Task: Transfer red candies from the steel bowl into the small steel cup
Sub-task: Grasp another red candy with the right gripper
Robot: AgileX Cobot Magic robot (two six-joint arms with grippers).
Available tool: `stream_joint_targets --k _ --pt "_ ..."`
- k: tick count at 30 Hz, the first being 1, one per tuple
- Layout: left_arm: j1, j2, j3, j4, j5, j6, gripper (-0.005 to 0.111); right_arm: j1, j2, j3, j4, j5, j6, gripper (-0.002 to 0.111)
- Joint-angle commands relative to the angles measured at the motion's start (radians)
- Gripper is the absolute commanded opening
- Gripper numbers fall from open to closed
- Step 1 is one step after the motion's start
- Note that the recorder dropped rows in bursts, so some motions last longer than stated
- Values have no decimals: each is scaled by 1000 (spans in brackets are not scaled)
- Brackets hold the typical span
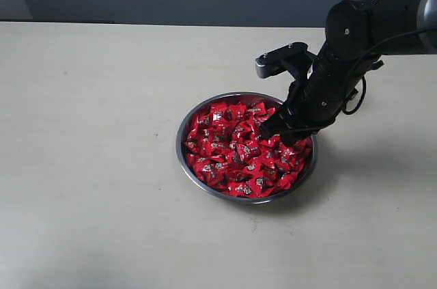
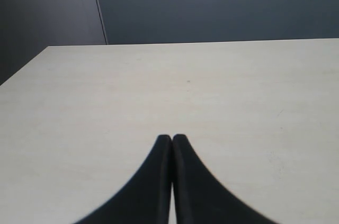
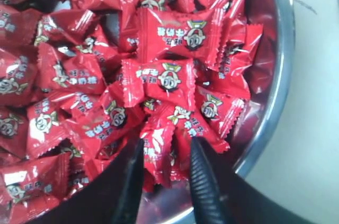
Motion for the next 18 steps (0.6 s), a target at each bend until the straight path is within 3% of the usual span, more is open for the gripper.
stream_joint_targets --k 1,18 --pt "-10 -4 4 6 -2 -3 0 -5 1 4 1 2 -1 30" --pt "-10 -4 4 6 -2 -3 0 -5 61 4 0 12 -1 30"
